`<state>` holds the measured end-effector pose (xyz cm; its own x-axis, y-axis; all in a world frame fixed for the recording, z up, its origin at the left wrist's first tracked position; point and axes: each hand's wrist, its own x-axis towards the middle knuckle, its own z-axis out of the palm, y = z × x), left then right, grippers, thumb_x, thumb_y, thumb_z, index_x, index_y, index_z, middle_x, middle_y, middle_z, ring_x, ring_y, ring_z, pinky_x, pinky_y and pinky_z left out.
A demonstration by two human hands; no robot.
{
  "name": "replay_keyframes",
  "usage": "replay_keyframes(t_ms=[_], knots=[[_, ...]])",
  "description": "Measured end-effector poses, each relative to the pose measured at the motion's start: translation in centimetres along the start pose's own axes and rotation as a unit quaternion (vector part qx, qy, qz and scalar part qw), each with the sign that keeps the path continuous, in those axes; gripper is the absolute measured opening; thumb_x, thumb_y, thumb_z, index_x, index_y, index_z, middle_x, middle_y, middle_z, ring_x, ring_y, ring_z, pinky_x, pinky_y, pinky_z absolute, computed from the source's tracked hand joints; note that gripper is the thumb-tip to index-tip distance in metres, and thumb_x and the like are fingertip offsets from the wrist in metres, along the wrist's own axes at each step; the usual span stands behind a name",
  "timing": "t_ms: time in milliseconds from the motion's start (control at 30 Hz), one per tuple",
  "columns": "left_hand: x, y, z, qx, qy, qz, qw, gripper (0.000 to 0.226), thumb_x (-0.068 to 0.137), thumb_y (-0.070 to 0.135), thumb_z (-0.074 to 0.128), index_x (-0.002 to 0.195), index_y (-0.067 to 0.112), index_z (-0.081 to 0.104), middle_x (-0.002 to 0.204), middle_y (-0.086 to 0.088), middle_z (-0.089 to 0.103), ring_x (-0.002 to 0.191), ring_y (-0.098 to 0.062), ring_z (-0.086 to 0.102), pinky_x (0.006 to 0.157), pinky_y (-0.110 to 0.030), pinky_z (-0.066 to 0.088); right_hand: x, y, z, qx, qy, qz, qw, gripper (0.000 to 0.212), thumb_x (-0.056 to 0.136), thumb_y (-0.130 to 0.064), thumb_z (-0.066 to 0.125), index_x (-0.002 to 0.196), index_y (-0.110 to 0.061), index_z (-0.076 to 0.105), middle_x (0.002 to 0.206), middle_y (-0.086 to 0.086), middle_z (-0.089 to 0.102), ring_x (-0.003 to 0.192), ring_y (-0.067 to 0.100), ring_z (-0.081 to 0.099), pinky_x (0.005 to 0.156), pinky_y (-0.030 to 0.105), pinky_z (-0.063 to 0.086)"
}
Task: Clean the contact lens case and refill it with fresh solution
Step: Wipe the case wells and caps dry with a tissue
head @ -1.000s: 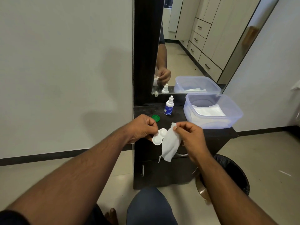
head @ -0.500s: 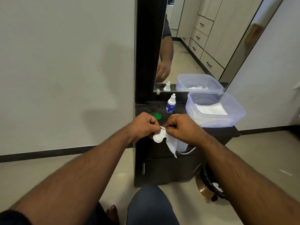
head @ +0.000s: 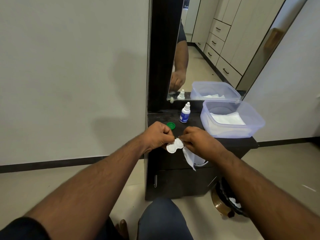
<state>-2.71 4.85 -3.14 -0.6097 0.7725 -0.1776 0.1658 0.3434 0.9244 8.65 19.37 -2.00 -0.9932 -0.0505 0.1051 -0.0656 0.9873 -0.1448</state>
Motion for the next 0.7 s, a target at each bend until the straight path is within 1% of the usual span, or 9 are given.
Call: replay_keyframes(t_ms=[67,133,200,333,400,467,567,700], knots=[[0.05,0.01,0.01,0.001,0.001,-0.001,1.000,0.007,0.076,-0.007,0.064,0.070,-0.004,0.066,0.063,-0.004,0.064,0.052,-0.001,0.060,0.050,-0.015,0.047,-0.14,0.04,-0.14,-0.015,0.002,0.003,1.000,0.025,0.091,-0.016,0.056,0.112,-0.014,0.070,0.097,0.008,0.060,0.090,0.021,0.054,0.075,0.032,0.045],[0.09,0.01,-0.03,0.005,0.000,-0.003,1.000,0.003,0.076,-0.006,0.065,0.073,-0.006,0.067,0.065,-0.003,0.065,0.054,-0.001,0.062,0.051,-0.015,0.048,-0.24,-0.26,0.06,-0.017,0.024,-0.002,1.000,0.024,0.090,-0.015,0.058,0.110,-0.012,0.070,0.096,0.009,0.061,0.089,0.022,0.054,0.073,0.030,0.043],[0.14,0.00,-0.04,0.005,0.000,-0.003,1.000,0.004,0.076,-0.005,0.065,0.073,-0.005,0.067,0.064,-0.002,0.065,0.055,-0.002,0.063,0.052,-0.015,0.048,-0.17,-0.57,0.49,-0.018,0.032,-0.003,0.999,0.023,0.089,-0.014,0.059,0.109,-0.009,0.070,0.097,0.011,0.061,0.091,0.023,0.055,0.073,0.029,0.040],[-0.11,0.10,0.03,0.009,0.005,-0.001,1.000,0.005,0.077,-0.006,0.064,0.073,-0.005,0.067,0.063,-0.002,0.065,0.054,-0.002,0.061,0.052,-0.014,0.047,-0.32,-0.40,0.55,-0.003,0.022,0.017,1.000,0.025,0.092,-0.016,0.056,0.112,-0.011,0.069,0.101,0.009,0.061,0.094,0.022,0.056,0.077,0.029,0.042],[-0.18,0.16,0.00,0.010,0.003,-0.003,1.000,0.006,0.078,-0.006,0.064,0.073,-0.004,0.067,0.064,-0.002,0.065,0.053,-0.001,0.061,0.051,-0.014,0.047,-0.48,-0.38,0.26,0.010,0.032,0.006,0.999,0.027,0.091,-0.015,0.057,0.115,-0.010,0.067,0.103,0.008,0.062,0.095,0.021,0.055,0.078,0.029,0.043],[-0.14,0.24,0.02,0.005,0.003,-0.005,1.000,0.009,0.078,-0.006,0.064,0.070,-0.001,0.067,0.064,-0.002,0.064,0.052,-0.001,0.061,0.051,-0.014,0.047,-0.32,-0.47,0.07,0.014,0.032,-0.008,0.999,0.028,0.091,-0.015,0.058,0.118,-0.010,0.066,0.105,0.008,0.062,0.097,0.020,0.055,0.078,0.028,0.042],[-0.08,0.25,0.05,0.002,0.007,-0.007,1.000,0.016,0.077,-0.007,0.064,0.065,0.003,0.066,0.061,-0.002,0.064,0.051,-0.002,0.060,0.050,-0.015,0.047,0.06,-0.42,-0.12,0.005,0.014,0.004,1.000,0.029,0.093,-0.017,0.055,0.120,-0.012,0.065,0.105,0.007,0.061,0.097,0.020,0.054,0.079,0.028,0.042],[-0.08,0.13,-0.07,0.012,0.001,-0.006,1.000,0.013,0.078,-0.005,0.064,0.068,0.002,0.067,0.063,-0.001,0.064,0.053,-0.002,0.060,0.052,-0.015,0.048,-0.41,-0.44,0.11,0.011,0.027,-0.003,1.000,0.029,0.091,-0.015,0.058,0.118,-0.010,0.066,0.105,0.008,0.062,0.096,0.020,0.055,0.076,0.023,0.036]])
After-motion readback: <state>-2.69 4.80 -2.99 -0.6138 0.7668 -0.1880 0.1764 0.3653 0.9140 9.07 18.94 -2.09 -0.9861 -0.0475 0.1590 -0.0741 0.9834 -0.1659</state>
